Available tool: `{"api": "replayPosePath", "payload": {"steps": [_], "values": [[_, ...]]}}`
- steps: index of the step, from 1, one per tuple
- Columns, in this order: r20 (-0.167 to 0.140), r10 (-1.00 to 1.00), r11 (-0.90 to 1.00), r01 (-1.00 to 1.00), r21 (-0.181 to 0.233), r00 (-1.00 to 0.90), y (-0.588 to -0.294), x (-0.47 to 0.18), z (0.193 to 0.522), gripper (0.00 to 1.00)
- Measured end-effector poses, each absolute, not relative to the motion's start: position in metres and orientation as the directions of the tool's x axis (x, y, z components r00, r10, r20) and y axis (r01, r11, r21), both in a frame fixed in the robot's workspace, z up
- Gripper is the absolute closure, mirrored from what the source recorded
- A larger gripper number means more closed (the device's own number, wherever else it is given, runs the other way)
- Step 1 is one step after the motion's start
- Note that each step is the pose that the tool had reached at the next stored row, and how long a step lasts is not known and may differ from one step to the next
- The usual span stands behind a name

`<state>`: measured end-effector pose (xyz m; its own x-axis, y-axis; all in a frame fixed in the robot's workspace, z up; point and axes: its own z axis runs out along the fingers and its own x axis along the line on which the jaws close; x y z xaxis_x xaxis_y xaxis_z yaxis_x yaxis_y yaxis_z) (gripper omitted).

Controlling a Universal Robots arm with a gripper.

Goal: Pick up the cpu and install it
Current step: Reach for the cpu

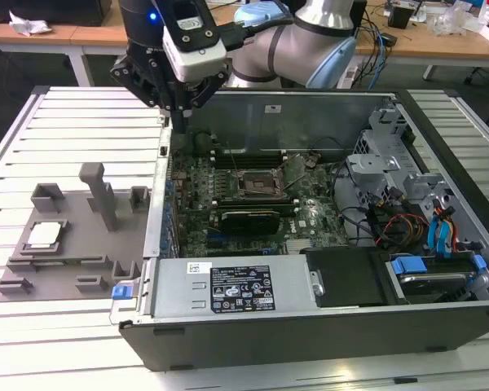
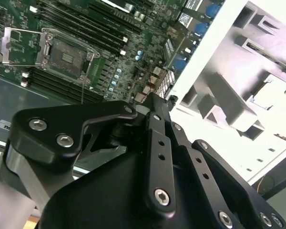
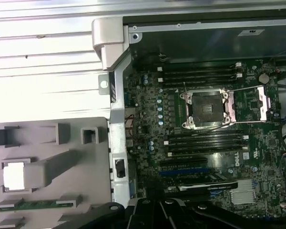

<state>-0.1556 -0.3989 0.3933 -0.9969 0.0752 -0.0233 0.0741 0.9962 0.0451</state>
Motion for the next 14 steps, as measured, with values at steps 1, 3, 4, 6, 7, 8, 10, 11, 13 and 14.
{"api": "replayPosePath", "payload": {"steps": [1,3,4,6,7,8,10,11,13,14], "values": [[-0.023,0.075,0.996,0.074,0.045,-0.997,-0.399,-0.158,0.393,0.89],[-0.023,0.075,0.996,0.074,0.045,-0.997,-0.399,-0.164,0.393,0.89],[-0.023,0.075,0.996,0.074,0.045,-0.997,-0.399,-0.172,0.393,0.89],[-0.023,0.075,0.996,0.074,0.045,-0.997,-0.399,-0.181,0.393,0.89],[-0.023,0.075,0.996,0.074,0.045,-0.997,-0.399,-0.185,0.393,0.89],[-0.023,0.075,0.996,0.074,0.045,-0.997,-0.399,-0.189,0.393,0.89],[-0.023,0.075,0.996,0.074,0.045,-0.997,-0.399,-0.195,0.393,0.89],[-0.023,0.075,0.996,0.074,0.045,-0.997,-0.399,-0.196,0.393,0.89],[-0.023,0.075,0.996,0.074,0.045,-0.997,-0.399,-0.204,0.393,0.89],[-0.023,0.075,0.996,0.074,0.045,-0.997,-0.399,-0.206,0.393,0.89]]}}
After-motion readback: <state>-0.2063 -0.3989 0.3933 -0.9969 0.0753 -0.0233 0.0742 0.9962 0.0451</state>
